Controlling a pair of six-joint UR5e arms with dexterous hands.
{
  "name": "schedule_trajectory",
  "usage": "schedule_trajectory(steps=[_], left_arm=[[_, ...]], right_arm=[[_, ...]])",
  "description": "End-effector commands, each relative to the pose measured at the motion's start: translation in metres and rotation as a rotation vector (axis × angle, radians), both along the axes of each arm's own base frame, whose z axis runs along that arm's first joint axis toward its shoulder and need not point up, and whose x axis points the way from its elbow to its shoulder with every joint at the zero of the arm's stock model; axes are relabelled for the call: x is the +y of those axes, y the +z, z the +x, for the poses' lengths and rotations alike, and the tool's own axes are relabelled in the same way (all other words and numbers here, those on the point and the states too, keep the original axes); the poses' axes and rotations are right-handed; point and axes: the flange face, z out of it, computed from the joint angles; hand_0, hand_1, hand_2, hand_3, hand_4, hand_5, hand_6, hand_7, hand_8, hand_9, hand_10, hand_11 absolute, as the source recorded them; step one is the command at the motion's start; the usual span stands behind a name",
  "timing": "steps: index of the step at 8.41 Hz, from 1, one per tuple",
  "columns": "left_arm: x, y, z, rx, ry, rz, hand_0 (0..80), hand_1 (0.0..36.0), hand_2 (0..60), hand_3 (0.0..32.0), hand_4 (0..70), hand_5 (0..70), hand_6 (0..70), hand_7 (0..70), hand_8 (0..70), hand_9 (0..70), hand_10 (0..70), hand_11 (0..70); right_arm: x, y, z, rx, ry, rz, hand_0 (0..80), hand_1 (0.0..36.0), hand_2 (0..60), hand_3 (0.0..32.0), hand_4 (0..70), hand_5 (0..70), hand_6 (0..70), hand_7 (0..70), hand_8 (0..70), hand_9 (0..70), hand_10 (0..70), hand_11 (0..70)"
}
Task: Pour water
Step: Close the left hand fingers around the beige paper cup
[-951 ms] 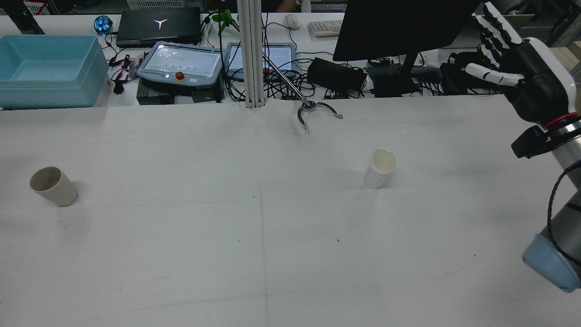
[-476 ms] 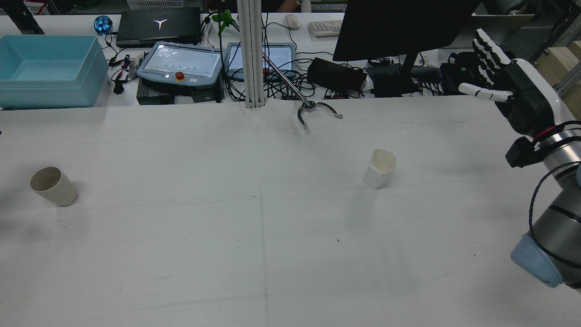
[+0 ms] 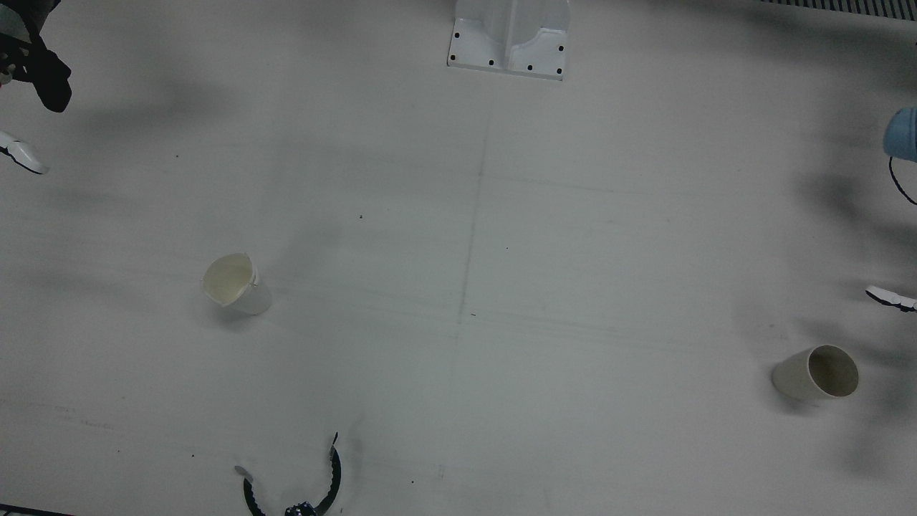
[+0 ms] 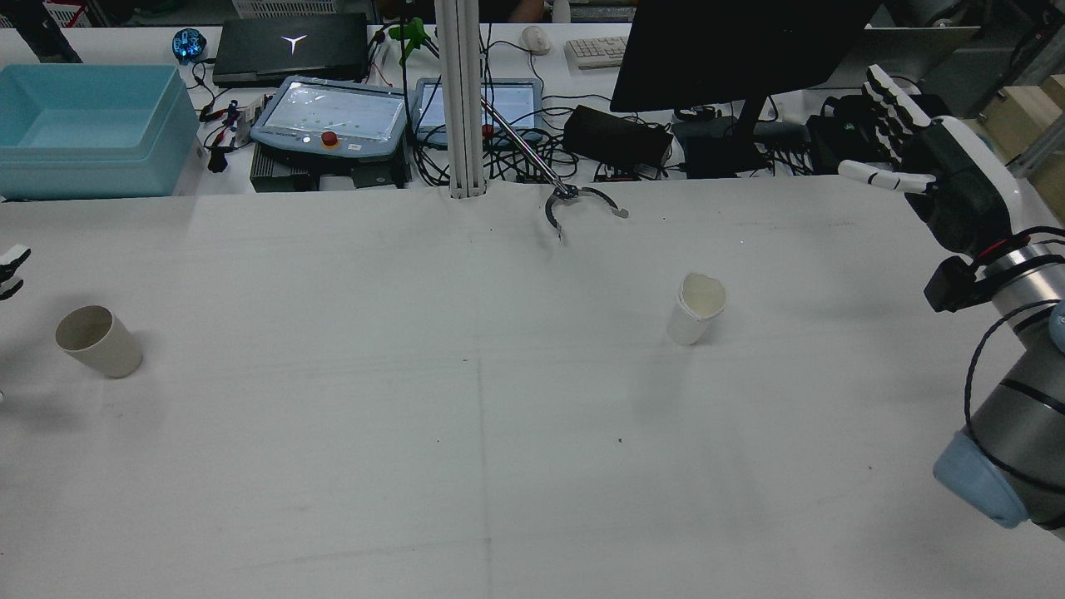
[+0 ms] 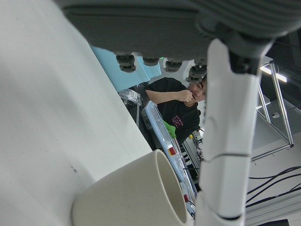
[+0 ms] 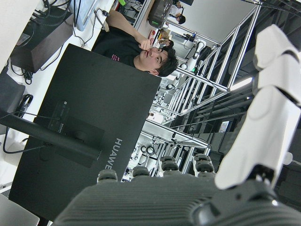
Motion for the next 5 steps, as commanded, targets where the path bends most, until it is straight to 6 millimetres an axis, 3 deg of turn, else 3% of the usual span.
schedule_trajectory(steps=[1,2,3,4,5], left_arm=[[-0.003,0.037,0.001,-0.006,-0.039,-0.010,75.7,14.5,0.0,1.2,13.3,0.0,2.6,0.0,0.0,0.0,3.1,7.1],[-0.011,0.045,0.015,-0.013,-0.037,0.002,72.6,14.2,0.0,1.2,13.1,0.0,2.5,0.0,0.0,0.0,2.9,6.8],[-0.004,0.051,0.040,-0.013,0.002,0.007,65.9,12.8,0.0,0.0,13.3,0.0,2.3,0.0,0.0,0.0,2.7,6.4],[-0.001,0.051,0.055,-0.005,0.011,0.006,63.9,11.9,0.0,1.2,12.7,0.0,1.9,0.0,0.0,0.0,2.4,5.8],[-0.003,0.047,0.060,0.000,0.017,0.015,66.8,12.2,0.0,2.6,12.4,0.0,1.5,0.0,0.0,0.0,2.1,5.5]], right_arm=[[0.001,0.006,-0.006,0.007,-0.012,-0.010,46.3,15.1,18.8,9.6,0.0,4.7,7.9,4.1,1.7,0.1,0.0,0.0],[0.000,0.010,-0.009,0.013,-0.018,-0.019,46.2,15.1,19.1,9.4,0.0,4.7,7.9,3.9,1.7,0.0,0.0,0.0],[0.000,0.013,-0.010,0.015,-0.018,-0.023,46.3,15.1,19.0,9.0,0.0,4.7,7.7,3.3,1.6,0.0,0.0,0.0],[-0.001,0.017,-0.012,0.020,-0.021,-0.031,46.2,15.1,19.0,8.6,0.0,4.7,7.7,3.4,1.7,0.1,0.0,0.0],[0.000,0.018,-0.014,0.023,-0.024,-0.032,46.0,14.9,19.2,8.8,0.0,4.7,7.9,3.3,1.9,0.3,0.0,0.0]])
